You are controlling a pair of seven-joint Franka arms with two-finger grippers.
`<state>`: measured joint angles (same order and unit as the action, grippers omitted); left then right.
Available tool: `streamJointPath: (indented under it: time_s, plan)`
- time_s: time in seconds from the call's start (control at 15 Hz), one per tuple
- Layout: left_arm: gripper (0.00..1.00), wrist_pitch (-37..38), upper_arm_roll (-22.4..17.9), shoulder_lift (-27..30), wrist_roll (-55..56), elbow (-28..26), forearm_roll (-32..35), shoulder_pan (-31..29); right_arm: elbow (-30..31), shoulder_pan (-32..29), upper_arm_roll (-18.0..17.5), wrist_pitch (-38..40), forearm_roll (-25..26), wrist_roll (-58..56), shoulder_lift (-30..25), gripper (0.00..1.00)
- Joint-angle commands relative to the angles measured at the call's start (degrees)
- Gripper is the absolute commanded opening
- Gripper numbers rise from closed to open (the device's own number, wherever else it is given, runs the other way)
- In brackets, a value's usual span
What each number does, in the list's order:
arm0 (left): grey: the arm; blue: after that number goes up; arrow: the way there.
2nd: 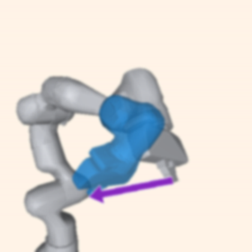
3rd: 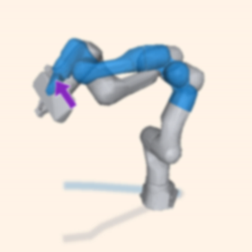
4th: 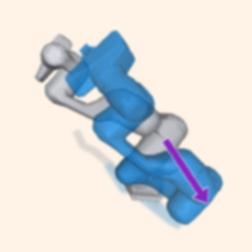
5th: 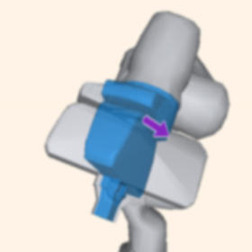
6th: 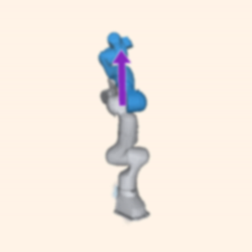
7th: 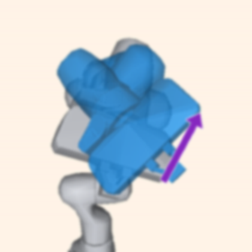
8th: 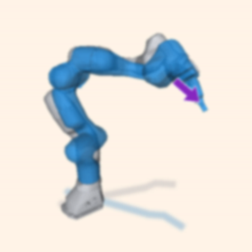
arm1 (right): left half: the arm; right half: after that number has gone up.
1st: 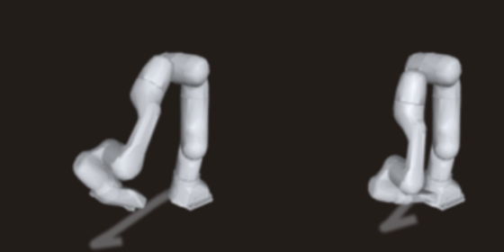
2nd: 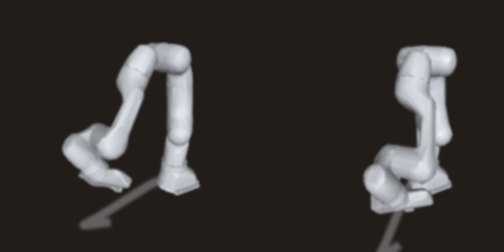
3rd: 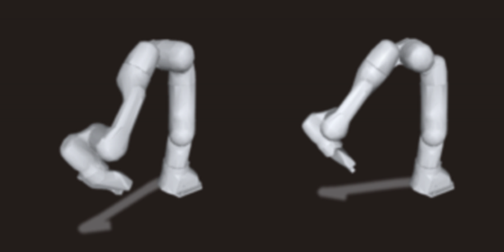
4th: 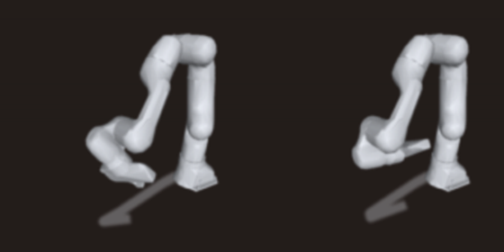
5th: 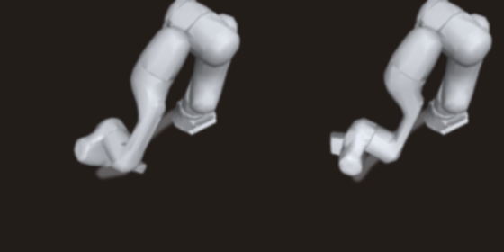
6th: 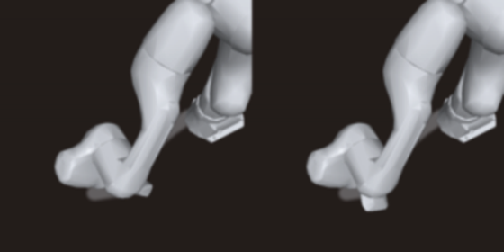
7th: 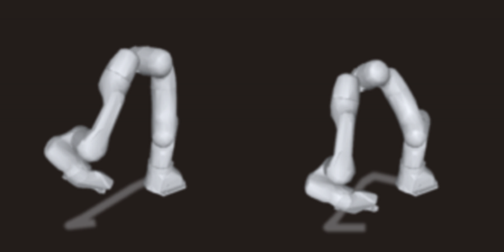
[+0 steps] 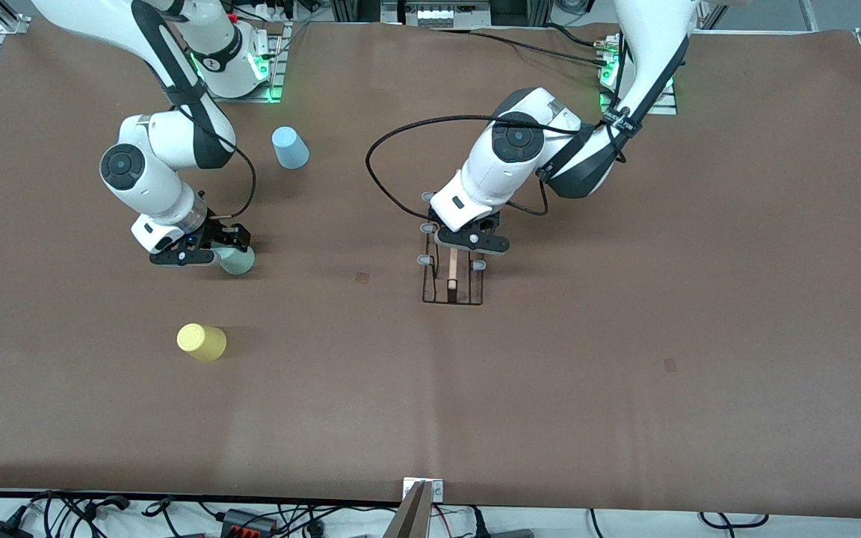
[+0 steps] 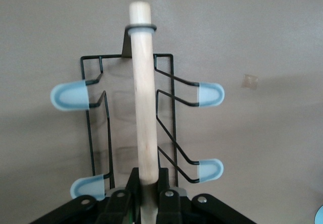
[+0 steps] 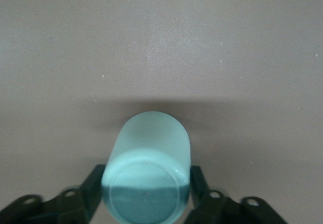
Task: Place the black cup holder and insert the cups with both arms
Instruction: 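Raise the teal cup with the right gripper while the left gripper withdraws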
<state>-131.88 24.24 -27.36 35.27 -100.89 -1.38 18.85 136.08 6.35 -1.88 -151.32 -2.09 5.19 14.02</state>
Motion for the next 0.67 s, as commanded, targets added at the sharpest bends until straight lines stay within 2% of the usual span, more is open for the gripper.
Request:
streamJointPath:
  time_s: [0.0,0.07,0.4,0.47,0.6]
  plan:
    - [1.00,0.5,-0.3,-0.7,0.2,1.7,0.0,0.2,0.6,0.2,0.0,-0.8,-0.8,0.2,-0.2,0.38]
    - [1.00,0.6,-0.4,-0.7,0.2,1.7,0.0,0.2,0.5,0.1,0.0,-0.7,-0.8,0.1,-0.3,0.31]
    - [1.00,1.1,-0.3,0.7,0.5,1.6,0.0,-0.2,-0.1,-0.1,0.0,-0.7,-0.8,-0.4,-0.7,0.28]
    - [1.00,2.2,-0.3,1.7,0.5,1.6,0.0,-0.5,-0.5,0.0,0.0,0.8,-0.8,-0.3,-2.6,0.27]
    - [1.00,7.5,-0.5,5.0,0.2,1.7,0.0,-1.5,-3.6,0.1,-0.1,9.9,-0.9,0.9,-6.8,0.27]
